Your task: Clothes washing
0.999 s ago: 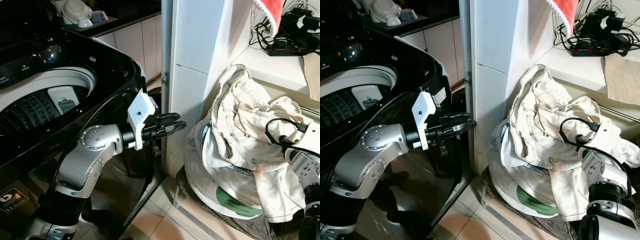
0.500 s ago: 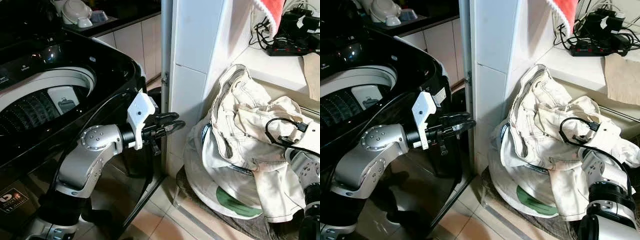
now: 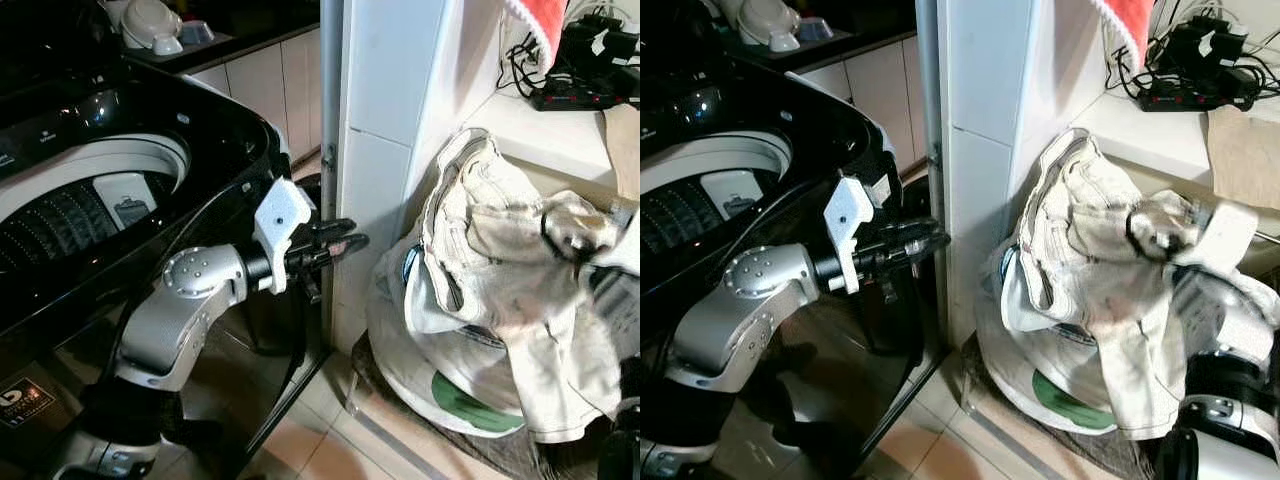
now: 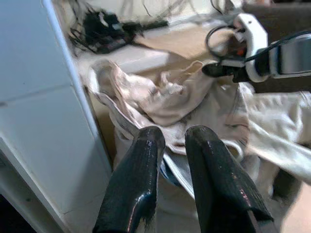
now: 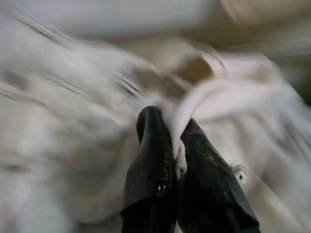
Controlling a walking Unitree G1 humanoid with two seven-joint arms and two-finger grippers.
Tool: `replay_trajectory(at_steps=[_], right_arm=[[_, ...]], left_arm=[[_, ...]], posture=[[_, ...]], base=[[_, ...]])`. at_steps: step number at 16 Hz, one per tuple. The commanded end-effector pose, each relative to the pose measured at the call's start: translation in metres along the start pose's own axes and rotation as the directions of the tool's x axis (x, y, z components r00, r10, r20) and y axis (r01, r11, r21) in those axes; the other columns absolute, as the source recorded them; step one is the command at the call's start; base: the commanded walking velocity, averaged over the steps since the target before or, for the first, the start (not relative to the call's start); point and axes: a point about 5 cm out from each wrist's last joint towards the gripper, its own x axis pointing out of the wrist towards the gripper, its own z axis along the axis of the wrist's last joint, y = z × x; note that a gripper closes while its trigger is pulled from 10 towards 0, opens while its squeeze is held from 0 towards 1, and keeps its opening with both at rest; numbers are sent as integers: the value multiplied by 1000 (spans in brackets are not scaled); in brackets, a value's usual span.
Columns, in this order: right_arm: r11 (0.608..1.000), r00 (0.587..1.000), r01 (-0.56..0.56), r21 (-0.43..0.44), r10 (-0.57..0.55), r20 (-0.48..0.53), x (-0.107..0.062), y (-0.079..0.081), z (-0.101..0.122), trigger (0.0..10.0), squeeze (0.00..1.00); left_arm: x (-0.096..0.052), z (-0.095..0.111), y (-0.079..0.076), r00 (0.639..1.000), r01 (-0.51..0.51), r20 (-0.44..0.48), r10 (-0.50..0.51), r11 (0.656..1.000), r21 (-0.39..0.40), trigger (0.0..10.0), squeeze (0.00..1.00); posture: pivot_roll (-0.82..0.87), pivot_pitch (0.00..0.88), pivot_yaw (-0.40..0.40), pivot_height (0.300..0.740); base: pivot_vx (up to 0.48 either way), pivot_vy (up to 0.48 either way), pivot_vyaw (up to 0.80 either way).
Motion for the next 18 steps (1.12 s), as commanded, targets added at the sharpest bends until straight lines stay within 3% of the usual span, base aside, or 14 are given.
replay_trajectory(at_steps=[1, 2, 3, 4, 5, 6, 7, 10, 12, 13, 14, 15, 16, 18], right_arm=[[957, 949, -288, -34, 290, 122, -12, 44, 50, 0, 0], [921, 913, -389, -41, 391, 119, -19, 59, 56, 0, 0], [839, 832, -540, -65, 544, 111, -33, 82, 65, 0, 0], [734, 726, -673, -90, 679, 109, -51, 106, 74, 0, 0], [678, 669, -728, -104, 735, 112, -61, 118, 78, 0, 0], [619, 608, -779, -106, 785, 120, -71, 133, 83, 0, 0], [604, 593, -790, -104, 796, 119, -74, 137, 85, 0, 0], [499, 491, -864, -63, 864, 116, -90, 159, 86, 0, 0], [400, 401, -916, 41, 903, 156, -101, 177, 83, 0, 0], [378, 383, -924, 61, 908, 169, -103, 180, 84, 0, 0], [373, 388, -921, 111, 899, 202, -104, 186, 86, 0, 0], [383, 402, -915, 125, 891, 211, -103, 187, 87, 0, 0], [408, 432, -901, 150, 875, 217, -100, 188, 87, 0, 0], [423, 456, -888, 183, 863, 219, -98, 189, 87, 0, 0]], left_arm=[[0, 14, 9, 997, -55, 48, 53, 997, 53, 10000, 0], [2, 18, 11, 996, -70, 57, 65, 994, 79, 10000, 0], [5, 24, 14, 993, -94, 85, 86, 990, 102, 10000, 0], [10, 34, 17, 985, -127, 133, 114, 987, 97, 10000, 90], [13, 41, 19, 977, -148, 167, 132, 985, 84, 10000, 1000], [18, 50, 18, 972, -143, 201, 124, 986, 80, 10000, 1000], [19, 52, 18, 970, -146, 208, 128, 987, 71, 10000, 1000], [29, 56, 13, 960, -134, 251, 126, 991, 16, 10000, 1000], [34, 56, 7, 957, -121, 265, 120, 993, -9, 10000, 1000], [35, 56, 6, 957, -120, 265, 120, 993, -15, 10000, 1000], [36, 53, 3, 963, -98, 250, 103, 995, -33, 10000, 843], [37, 51, 1, 966, -91, 242, 95, 996, -27, 10000, 325], [37, 50, -2, 968, -82, 237, 86, 996, -25, 10000, 0], [41, 48, -5, 968, -82, 233, 93, 995, -57, 10000, 0]], posture=[[-47, 0, 37, 740], [-47, 0, 37, 740], [-47, 0, 37, 740], [-47, 0, 37, 740], [-47, 0, 37, 740], [-50, 0, 35, 740], [-50, 0, 35, 740], [-49, 0, 35, 740], [-48, 0, 34, 740], [-48, 0, 34, 740], [-48, 0, 34, 740], [-47, 0, 32, 740], [-48, 0, 31, 740], [-47, 0, 27, 740]], base=[[0, 0, 0], [0, 0, 0], [0, 0, 0], [0, 0, 0], [0, 0, 0], [0, 0, 0], [0, 0, 0], [0, 0, 0], [0, 0, 0], [0, 0, 0], [0, 0, 0], [0, 0, 0], [0, 0, 0], [0, 0, 0]])
